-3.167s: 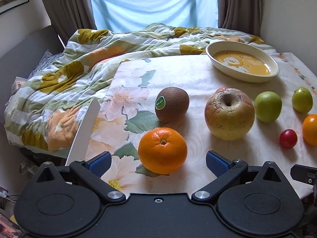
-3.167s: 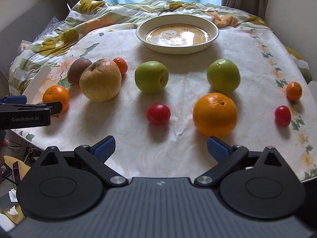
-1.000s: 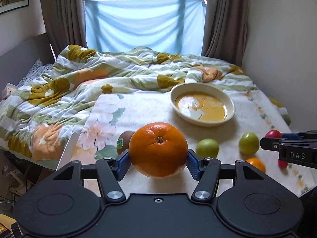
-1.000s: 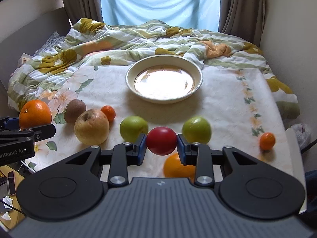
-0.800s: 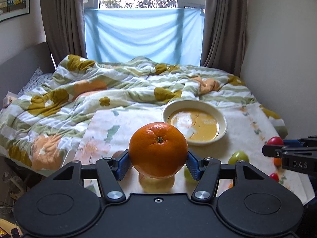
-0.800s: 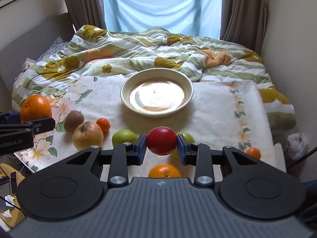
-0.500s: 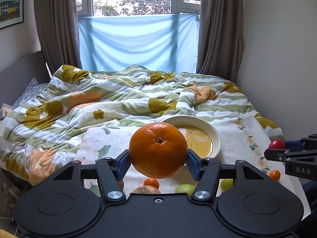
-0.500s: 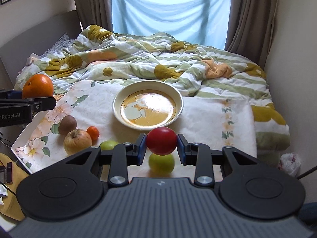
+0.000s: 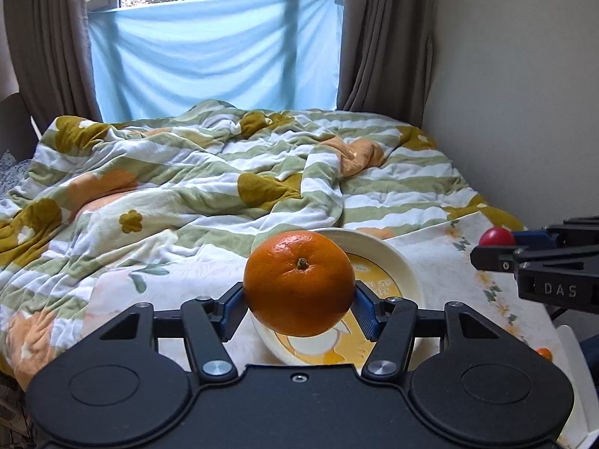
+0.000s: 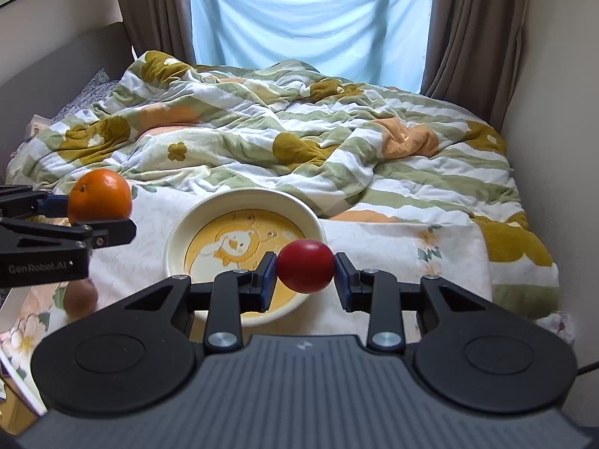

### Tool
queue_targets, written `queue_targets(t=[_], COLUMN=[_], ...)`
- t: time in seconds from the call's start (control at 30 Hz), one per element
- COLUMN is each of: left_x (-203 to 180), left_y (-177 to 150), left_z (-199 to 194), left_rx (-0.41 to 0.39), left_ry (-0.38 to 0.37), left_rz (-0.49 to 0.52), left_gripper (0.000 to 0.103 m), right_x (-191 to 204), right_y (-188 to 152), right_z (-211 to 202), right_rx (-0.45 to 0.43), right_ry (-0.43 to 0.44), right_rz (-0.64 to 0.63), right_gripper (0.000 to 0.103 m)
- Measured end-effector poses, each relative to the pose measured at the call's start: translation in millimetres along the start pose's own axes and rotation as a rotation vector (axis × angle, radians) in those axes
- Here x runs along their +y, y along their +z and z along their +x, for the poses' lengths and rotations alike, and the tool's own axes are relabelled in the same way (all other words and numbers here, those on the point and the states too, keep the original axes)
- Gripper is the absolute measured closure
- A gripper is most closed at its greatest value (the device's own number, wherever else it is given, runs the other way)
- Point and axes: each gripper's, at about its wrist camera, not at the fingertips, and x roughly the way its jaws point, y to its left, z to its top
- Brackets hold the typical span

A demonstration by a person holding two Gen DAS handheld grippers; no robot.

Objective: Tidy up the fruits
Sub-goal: 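Carry the orange and red tomato over the white bowl with both grippers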

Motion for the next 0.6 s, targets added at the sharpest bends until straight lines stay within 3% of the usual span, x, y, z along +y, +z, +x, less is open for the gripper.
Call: queue_targets(t=[0.33, 0.6], left_x=[1, -13], left_y=[26, 25], left_z=[92, 144], left_rx=[0.095, 0.179], left_ry=[-0.029, -0.061], left_rz=[0.065, 0.11], left_gripper=[0.039, 0.039], right_x=[-11, -24], right_y=[35, 39], right_z=[69, 102], right_rx=[0.011, 0.045], right_ry=[-0.001, -0.017], right_rz=[0.05, 0.094], right_gripper=[0.055, 0.055])
